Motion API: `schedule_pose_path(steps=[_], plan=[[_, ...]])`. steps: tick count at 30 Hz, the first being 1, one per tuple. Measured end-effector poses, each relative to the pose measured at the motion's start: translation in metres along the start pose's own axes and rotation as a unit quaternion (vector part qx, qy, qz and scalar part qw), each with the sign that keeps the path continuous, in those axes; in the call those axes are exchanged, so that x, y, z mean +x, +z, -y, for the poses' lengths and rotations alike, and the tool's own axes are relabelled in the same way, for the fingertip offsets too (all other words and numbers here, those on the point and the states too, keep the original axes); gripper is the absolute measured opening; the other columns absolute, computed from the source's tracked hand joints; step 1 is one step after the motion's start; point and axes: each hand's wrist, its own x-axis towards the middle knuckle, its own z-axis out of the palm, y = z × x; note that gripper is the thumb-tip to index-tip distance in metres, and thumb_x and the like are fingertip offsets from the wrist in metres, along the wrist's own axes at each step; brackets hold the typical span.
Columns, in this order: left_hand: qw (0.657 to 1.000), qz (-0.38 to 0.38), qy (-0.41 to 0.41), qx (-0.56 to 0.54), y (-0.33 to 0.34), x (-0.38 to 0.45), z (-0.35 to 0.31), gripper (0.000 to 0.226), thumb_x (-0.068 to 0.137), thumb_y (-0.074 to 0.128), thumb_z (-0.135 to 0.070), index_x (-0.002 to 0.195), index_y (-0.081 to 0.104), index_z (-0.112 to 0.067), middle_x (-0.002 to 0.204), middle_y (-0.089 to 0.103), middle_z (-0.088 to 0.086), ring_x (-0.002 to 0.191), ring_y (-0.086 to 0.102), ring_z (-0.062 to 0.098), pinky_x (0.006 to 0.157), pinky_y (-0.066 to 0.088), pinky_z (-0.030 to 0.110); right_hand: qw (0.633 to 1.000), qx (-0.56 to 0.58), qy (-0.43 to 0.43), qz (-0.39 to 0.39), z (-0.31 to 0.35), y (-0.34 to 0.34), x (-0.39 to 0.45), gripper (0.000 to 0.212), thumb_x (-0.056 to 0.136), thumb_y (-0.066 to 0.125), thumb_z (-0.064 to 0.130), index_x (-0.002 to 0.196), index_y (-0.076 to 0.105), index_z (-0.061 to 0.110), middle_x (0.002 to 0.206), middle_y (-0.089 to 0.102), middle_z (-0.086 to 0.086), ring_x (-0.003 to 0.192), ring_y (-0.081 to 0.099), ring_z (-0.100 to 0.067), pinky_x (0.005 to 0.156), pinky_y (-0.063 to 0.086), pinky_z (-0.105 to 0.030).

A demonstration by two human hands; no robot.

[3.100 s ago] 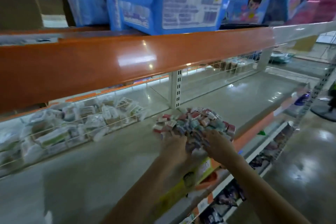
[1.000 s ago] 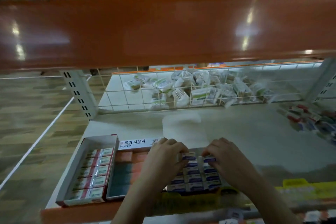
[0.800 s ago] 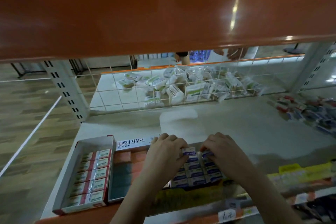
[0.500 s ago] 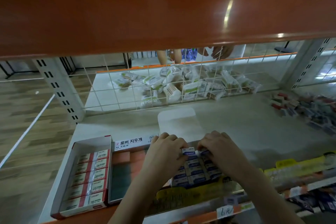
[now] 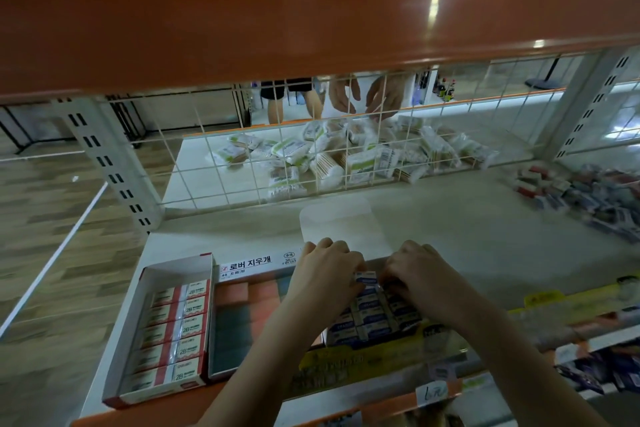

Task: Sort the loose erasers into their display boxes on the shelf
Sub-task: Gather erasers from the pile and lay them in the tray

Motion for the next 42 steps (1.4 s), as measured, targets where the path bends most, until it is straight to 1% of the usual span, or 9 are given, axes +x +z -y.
schedule_pose_path(steps=[7,10,13,15,18,22,29,35,42], plan=[[1.000,-0.004,0.020,0.002,0.005,0.009,-0.008,0.027,0.092,0.050,-0.022,0.118,0.051,-0.019,0.113,0.055,0.004,0.104,0.053,0.023,0.088,0.038,0.031,0.995,0.048,0.012,-0.091,-0.018,0.003,-0.005,0.017,0.090,0.056,0.021,0.101,0.067,0.017,0.106,0.063,0.003,0.100,0.048,-0.016,0.084,0.034,-0.021],[0.999,-0.007,0.033,0.006,0.009,0.009,-0.012,0.026,0.091,0.049,-0.017,0.117,0.049,-0.017,0.112,0.053,0.004,0.102,0.052,0.023,0.086,0.038,0.031,0.991,0.051,0.026,-0.120,-0.022,0.002,-0.008,0.010,0.081,0.068,0.012,0.090,0.070,0.016,0.094,0.066,0.001,0.089,0.055,-0.019,0.076,0.036,-0.020],[0.999,-0.011,0.042,0.020,0.013,0.009,-0.015,0.026,0.091,0.048,-0.017,0.117,0.052,-0.015,0.114,0.052,0.005,0.102,0.050,0.022,0.088,0.038,0.031,0.988,0.055,0.031,-0.142,-0.021,0.003,-0.013,0.016,0.071,0.077,0.008,0.081,0.070,0.017,0.084,0.065,0.004,0.078,0.058,-0.016,0.068,0.040,-0.018],[0.999,-0.019,0.039,0.022,0.015,0.010,-0.017,0.026,0.091,0.047,-0.015,0.116,0.053,-0.014,0.114,0.052,0.005,0.102,0.050,0.022,0.088,0.039,0.031,0.983,0.080,0.054,-0.157,-0.019,0.003,-0.015,0.013,0.075,0.073,0.008,0.085,0.070,0.015,0.090,0.064,0.002,0.081,0.058,-0.016,0.069,0.044,-0.020],[0.999,-0.030,0.038,0.024,0.016,0.013,-0.019,0.024,0.092,0.048,-0.013,0.115,0.054,-0.014,0.113,0.052,0.004,0.101,0.051,0.021,0.088,0.039,0.030,0.969,0.119,0.118,-0.180,-0.020,0.003,-0.017,0.018,0.085,0.064,0.014,0.102,0.067,0.016,0.105,0.058,0.003,0.088,0.055,-0.011,0.072,0.037,-0.017],[0.998,-0.037,0.047,0.030,0.014,0.017,-0.024,0.022,0.091,0.051,-0.011,0.113,0.054,-0.013,0.112,0.052,0.005,0.099,0.051,0.022,0.087,0.039,0.030,0.963,0.139,0.171,-0.152,-0.020,0.005,-0.017,0.025,0.091,0.056,0.022,0.116,0.059,0.020,0.110,0.057,0.005,0.081,0.049,-0.006,0.071,0.034,-0.014],[0.997,-0.011,0.053,0.046,0.018,0.023,-0.032,0.026,0.093,0.050,-0.017,0.118,0.052,-0.010,0.114,0.051,0.008,0.104,0.051,0.024,0.091,0.039,0.032,0.960,0.154,0.198,-0.125,-0.019,0.008,-0.017,0.028,0.093,0.052,0.021,0.122,0.055,0.019,0.105,0.061,0.003,0.078,0.047,-0.005,0.071,0.033,-0.014],[0.995,0.020,0.076,0.067,0.018,0.017,-0.023,0.028,0.094,0.050,-0.014,0.120,0.055,-0.009,0.115,0.052,0.007,0.103,0.051,0.023,0.088,0.041,0.030,0.960,0.153,0.200,-0.121,-0.019,0.010,-0.018,0.031,0.094,0.051,0.021,0.124,0.053,0.020,0.104,0.059,0.004,0.079,0.044,-0.004,0.070,0.030,-0.013],[0.977,0.038,0.140,0.156,0.012,0.025,-0.020,0.026,0.094,0.044,-0.010,0.115,0.058,-0.009,0.118,0.054,0.007,0.110,0.047,0.023,0.093,0.036,0.031,0.959,0.163,0.202,-0.118,-0.019,0.010,-0.017,0.031,0.093,0.052,0.020,0.124,0.053,0.017,0.110,0.060,0.000,0.082,0.045,-0.006,0.073,0.033,-0.015]])
